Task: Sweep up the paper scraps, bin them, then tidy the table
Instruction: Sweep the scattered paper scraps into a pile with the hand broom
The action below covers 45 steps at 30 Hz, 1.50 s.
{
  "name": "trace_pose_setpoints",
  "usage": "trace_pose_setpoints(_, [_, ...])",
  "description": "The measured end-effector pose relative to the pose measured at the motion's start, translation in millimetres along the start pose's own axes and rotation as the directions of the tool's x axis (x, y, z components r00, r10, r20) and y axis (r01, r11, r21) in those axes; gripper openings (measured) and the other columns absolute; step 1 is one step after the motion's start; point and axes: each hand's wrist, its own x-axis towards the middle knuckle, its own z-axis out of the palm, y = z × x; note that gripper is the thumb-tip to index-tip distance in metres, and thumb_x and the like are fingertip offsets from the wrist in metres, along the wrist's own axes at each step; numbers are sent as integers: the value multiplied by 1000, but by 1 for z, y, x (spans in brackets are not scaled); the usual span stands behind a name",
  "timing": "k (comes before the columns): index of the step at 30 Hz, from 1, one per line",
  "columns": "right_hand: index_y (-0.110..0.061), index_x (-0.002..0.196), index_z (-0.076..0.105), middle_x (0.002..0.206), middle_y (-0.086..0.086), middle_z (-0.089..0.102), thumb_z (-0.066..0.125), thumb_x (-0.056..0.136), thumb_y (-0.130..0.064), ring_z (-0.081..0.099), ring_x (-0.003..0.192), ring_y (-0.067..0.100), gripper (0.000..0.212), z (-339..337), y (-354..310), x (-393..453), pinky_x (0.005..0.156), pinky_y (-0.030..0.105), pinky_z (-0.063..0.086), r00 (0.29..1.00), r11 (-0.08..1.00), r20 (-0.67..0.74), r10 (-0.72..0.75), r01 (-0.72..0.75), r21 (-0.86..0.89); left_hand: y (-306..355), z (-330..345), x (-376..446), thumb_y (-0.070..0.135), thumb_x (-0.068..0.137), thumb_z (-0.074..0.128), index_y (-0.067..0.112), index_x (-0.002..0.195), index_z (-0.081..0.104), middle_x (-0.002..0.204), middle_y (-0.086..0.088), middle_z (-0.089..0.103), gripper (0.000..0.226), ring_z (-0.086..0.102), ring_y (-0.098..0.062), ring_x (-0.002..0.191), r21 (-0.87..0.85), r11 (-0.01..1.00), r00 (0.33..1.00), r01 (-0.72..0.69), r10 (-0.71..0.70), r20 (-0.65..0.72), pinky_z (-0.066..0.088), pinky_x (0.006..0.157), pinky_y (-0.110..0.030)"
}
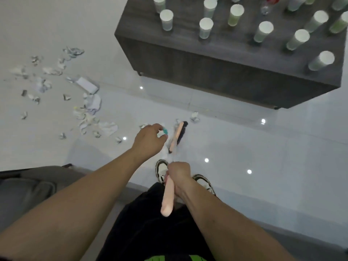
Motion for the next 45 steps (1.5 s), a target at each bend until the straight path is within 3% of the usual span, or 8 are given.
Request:
trace_pose_setpoints(6, [-4, 69, 53, 43, 7, 48, 49, 90, 2, 42, 30, 18, 23, 4, -44, -17, 36, 21, 37, 998, 999, 64, 2, -5, 43, 5, -6, 10, 40, 91, 58, 20, 126, 58, 119, -4, 61, 41, 56, -20, 103, -29, 999, 997, 39, -37, 68, 40, 81, -28])
trace_pose_setpoints(9, [-9, 72, 56, 61, 7, 55, 55, 87, -3, 51, 46, 18, 16, -13, -68, -25, 47, 28, 45, 988, 989, -49, -144, 142, -38, 32, -12, 24, 42, 90, 59, 21, 129, 56, 125, -4, 59, 44, 56, -22, 111, -40, 999, 995, -2, 5, 96, 42, 87, -29])
trace_pose_setpoints(14, [3, 76, 60, 58, 15, 55, 51, 87, 3, 47, 30, 21, 14, -83, -118, -12, 35, 19, 39, 959, 989, -244, -144, 144, -16, 86, -14, 50, 44, 91, 56, 23, 129, 55, 126, -1, 57, 45, 55, -21, 109, -27, 997, 993, -66, 68, 93, 42, 87, -30])
trace_pose_setpoints(21, [8, 97, 62, 73, 20, 61, 52, 82, -2, 59, 61, 33, 21, -181, -195, 42, 65, 43, 55, 924, 985, -353, -149, 109, -130, 135, 6, 82, 44, 91, 57, 23, 129, 54, 124, 0, 58, 44, 56, -20, 106, -37, 999, 992, 40, -35, 122, 43, 87, -31])
trace_pose_setpoints(23, [6, 97, 59, 75, 18, 60, 53, 84, -2, 59, 62, 30, 16, -188, -213, 57, 60, 37, 53, 944, 988, -309, -113, 73, -138, 138, 10, 85, 44, 91, 57, 24, 128, 55, 122, 0, 58, 43, 56, -18, 105, -41, 994, 986, 98, -92, 137, 42, 85, -29])
trace_pose_setpoints(28, [0, 79, 57, 61, 14, 57, 55, 92, -6, 53, 45, 24, 14, -126, -214, 50, 35, 21, 44, 989, 988, -144, -14, -9, -157, 127, -8, 87, 44, 92, 57, 21, 130, 55, 126, -2, 57, 45, 55, -19, 108, -4, 972, 967, 235, -234, 100, 41, 84, -29])
trace_pose_setpoints(34, [0, 72, 55, 54, 11, 50, 53, 87, 3, 43, 39, 19, 15, -53, -227, 28, 39, 20, 38, 990, 969, 125, 67, -34, -246, 99, -39, 75, 45, 91, 56, 21, 132, 54, 126, -3, 58, 46, 54, -22, 112, -62, 927, 929, 369, -370, 8, 42, 90, -31])
trace_pose_setpoints(45, [3, 105, 63, 66, 14, 57, 48, 85, -1, 49, 45, 23, 24, 52, -200, 0, 44, 26, 44, 992, 912, 61, -108, 123, -392, -11, -82, 25, 43, 92, 55, 20, 133, 52, 130, -5, 55, 47, 54, -23, 112, -258, 825, 841, 503, -536, -76, 40, 91, -32])
